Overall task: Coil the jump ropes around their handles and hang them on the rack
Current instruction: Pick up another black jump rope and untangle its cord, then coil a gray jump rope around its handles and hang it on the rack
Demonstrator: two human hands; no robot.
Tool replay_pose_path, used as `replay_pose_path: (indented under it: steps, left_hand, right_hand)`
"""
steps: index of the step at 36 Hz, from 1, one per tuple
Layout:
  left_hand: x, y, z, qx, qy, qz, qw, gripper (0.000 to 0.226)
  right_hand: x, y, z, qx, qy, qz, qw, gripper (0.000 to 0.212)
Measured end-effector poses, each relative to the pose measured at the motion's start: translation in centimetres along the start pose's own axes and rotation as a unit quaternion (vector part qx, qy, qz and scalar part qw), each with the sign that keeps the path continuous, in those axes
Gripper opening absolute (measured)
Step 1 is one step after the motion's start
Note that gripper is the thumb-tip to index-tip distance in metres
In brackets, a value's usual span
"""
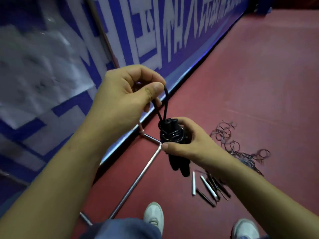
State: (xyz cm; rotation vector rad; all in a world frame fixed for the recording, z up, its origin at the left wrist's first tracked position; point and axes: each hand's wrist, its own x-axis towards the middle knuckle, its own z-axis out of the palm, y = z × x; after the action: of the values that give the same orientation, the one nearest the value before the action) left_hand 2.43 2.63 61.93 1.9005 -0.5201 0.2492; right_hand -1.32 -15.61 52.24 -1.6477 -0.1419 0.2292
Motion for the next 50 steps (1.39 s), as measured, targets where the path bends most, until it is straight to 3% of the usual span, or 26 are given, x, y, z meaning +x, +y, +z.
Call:
replay_pose_path:
  steps: [10, 12, 18, 22, 26, 31, 42, 50]
  left_hand:
    - [-4.2, 7.1, -11.9, 0.225, 0.081, 0.019, 0.971, 0.010]
    - [-5.2, 8.3, -14.8, 0.257, 0.106, 0.013, 0.960, 0.010]
    - [-6.8, 10.6, -21.9, 0.253, 0.199, -0.026, 0.946, 0.008]
    - [-6.2, 10.7, -25.7, 0.231, 0.236, -0.075, 0.941, 0.008]
    - [-3.8, 10.3, -29.2, 0.232, 0.221, -0.120, 0.940, 0.007]
    - [0.0, 9.5, -32.5, 0.271, 0.194, -0.129, 0.934, 0.008]
    - [5.6, 6.4, -36.1, 0.427, 0.185, -0.108, 0.878, 0.006]
    - [5.8, 5.3, -37.1, 0.417, 0.156, -0.122, 0.887, 0.012]
  right_hand:
    - [1.4, -8.5, 9.4, -0.104, -0.099, -0.046, 0.989, 0.075]
    - [1.8, -10.3, 12.0, -0.118, -0.122, -0.069, 0.983, 0.072]
    - [2.8, -15.9, 19.1, -0.112, -0.188, -0.124, 0.968, 0.054]
    - [3.7, -19.0, 22.9, -0.120, -0.212, -0.150, 0.958, 0.054]
    - [6.6, -21.0, 25.6, -0.101, -0.177, -0.159, 0.966, 0.055]
    - [10.7, -23.4, 27.3, -0.047, -0.146, -0.168, 0.974, 0.022]
    - [18.7, -24.2, 28.8, -0.004, -0.101, -0.141, 0.985, 0.030]
    - [20.2, -22.9, 29.7, -0.099, -0.117, -0.116, 0.981, 0.027]
